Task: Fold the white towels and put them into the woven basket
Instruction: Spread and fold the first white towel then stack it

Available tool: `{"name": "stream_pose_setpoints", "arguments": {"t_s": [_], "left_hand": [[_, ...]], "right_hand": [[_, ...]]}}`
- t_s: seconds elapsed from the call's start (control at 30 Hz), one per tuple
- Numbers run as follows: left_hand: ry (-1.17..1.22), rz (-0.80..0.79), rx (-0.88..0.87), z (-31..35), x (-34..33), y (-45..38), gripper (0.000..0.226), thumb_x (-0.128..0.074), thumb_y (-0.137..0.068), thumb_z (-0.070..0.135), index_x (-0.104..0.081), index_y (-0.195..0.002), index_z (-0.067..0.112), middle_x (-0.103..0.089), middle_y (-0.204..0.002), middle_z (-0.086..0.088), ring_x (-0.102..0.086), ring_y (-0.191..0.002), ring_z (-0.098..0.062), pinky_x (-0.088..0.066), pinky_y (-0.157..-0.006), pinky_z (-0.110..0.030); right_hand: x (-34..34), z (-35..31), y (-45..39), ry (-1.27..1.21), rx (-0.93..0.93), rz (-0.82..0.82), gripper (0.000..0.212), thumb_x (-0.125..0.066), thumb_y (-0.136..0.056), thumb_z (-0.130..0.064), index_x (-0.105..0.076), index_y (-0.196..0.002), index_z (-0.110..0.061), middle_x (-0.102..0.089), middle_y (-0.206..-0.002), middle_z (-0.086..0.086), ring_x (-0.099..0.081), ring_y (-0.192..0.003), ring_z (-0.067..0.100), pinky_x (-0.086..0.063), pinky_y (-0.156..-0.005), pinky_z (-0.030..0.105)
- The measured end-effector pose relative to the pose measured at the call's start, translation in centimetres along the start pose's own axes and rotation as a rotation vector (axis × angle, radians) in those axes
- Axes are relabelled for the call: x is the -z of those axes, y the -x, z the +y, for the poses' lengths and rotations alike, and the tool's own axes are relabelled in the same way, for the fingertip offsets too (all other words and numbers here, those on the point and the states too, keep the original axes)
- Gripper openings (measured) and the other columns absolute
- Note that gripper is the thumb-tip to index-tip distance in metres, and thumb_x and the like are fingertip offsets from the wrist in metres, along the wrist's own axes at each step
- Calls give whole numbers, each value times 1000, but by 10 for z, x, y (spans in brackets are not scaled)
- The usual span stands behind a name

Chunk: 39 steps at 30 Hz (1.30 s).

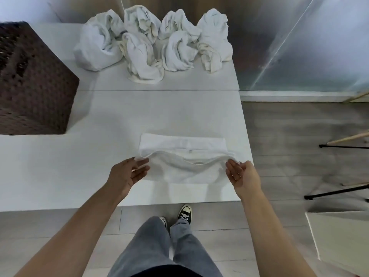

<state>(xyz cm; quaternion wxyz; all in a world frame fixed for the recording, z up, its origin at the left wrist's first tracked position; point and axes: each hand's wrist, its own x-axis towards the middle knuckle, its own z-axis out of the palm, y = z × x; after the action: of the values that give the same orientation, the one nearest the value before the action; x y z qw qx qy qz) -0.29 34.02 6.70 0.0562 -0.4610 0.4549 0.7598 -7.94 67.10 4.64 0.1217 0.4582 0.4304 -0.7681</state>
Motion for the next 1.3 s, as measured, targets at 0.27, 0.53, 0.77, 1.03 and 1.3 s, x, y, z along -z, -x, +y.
{"name": "stream_pose_setpoints", "arguments": {"t_s": [0.27,0.53,0.77,1.03,1.3], "left_hand": [[-422,261,-235,6,-14,-51,19,-65,-97,21,-63,-106,4,-63,-63,-11,-55,-41,-14,-43,-46,-27],[-539,312,-237,9,-15,-114,19,-65,-96,26,-67,-107,11,-69,-71,-7,-57,-51,-21,-45,-52,-27],[-853,270,-313,-2,-5,-112,28,-68,-91,32,-60,-117,29,-68,-93,3,-64,-84,-22,-50,-73,-35],[-1059,285,-453,-8,-6,-123,31,-67,-92,28,-61,-122,23,-50,-110,-2,-54,-88,-22,-40,-80,-31],[-1099,289,-549,-10,-5,-133,20,-50,-102,27,-63,-111,13,-53,-94,-6,-54,-89,-32,-38,-76,-35]], "right_hand": [[-44,-11,-34,310,104,80,8,-74,-91,-15,-71,-95,-9,-78,-84,6,-76,-69,18,-58,-65,29],[-67,-6,-82,410,166,134,11,-69,-96,-16,-69,-99,-5,-76,-81,10,-75,-65,21,-59,-61,32],[-69,10,-80,939,436,155,17,-64,-93,-17,-69,-109,-16,-69,-82,-5,-70,-81,22,-56,-70,28],[-84,-3,-110,1448,730,-61,17,-65,-93,-25,-67,-110,-25,-59,-122,-6,-57,-112,19,-30,-95,32],[-104,-15,-129,1680,595,-150,13,-72,-88,-43,-69,-97,-35,-61,-110,-3,-54,-110,24,-36,-97,39]]}}
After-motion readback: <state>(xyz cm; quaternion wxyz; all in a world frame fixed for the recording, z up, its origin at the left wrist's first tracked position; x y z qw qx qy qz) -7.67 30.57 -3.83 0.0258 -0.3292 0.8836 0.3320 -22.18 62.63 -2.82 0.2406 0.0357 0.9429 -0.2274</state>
